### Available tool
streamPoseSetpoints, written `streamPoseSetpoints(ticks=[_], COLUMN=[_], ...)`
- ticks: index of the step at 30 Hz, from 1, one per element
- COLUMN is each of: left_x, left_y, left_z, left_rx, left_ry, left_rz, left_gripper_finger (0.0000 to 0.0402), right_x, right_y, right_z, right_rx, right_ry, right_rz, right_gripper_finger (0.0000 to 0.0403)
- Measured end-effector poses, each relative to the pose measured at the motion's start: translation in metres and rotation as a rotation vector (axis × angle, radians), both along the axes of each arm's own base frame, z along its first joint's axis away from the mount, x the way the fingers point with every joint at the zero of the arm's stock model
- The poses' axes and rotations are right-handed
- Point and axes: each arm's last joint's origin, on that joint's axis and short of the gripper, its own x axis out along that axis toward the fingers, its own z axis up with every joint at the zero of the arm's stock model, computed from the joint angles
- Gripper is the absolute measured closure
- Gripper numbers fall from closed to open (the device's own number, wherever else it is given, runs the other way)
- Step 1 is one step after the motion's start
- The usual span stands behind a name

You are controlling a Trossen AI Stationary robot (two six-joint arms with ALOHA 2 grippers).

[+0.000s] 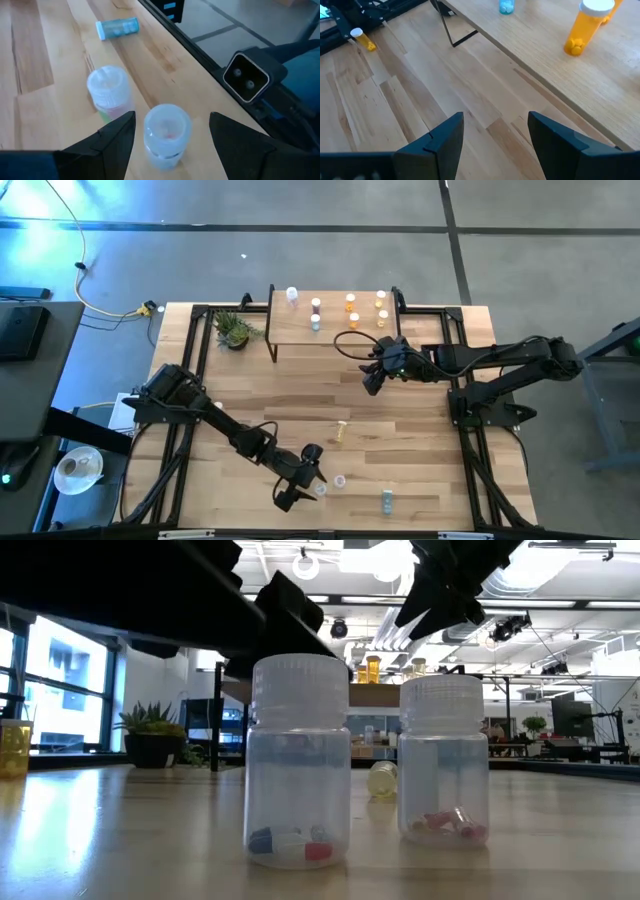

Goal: Pick and place medicine bottles onto shelf by color
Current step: Put the left transparent pill bottle on the shelf aligned with the transparent pill bottle

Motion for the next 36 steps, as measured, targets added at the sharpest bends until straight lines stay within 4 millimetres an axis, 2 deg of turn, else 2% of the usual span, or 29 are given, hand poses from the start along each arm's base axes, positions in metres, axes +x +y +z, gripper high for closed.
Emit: streamPoseSetpoints(ticks=[11, 20, 36], left_x=[0.001, 0.002, 0.002], left_y=[0.004, 0.007, 0.007], left_z=[-0.001, -0.001, -0.001], left_rx=[0.027, 0.03, 0.031], left_ry=[-0.004, -0.005, 0.002], left_rz=[0.018, 0.03, 0.026], left_gripper_finger=[0.0158, 0.0161, 0.0244], right_x=[0.002, 0.003, 0.003], right_y=[0.0, 0.0, 0.0], right_z=[-0.01, -0.011, -0.011], right_rx=[0.007, 0.003, 0.011], right_ry=[0.034, 0.038, 0.034], right_rz=[-0.02, -0.017, -0.018], right_gripper_finger=[0.019, 0.019, 0.019])
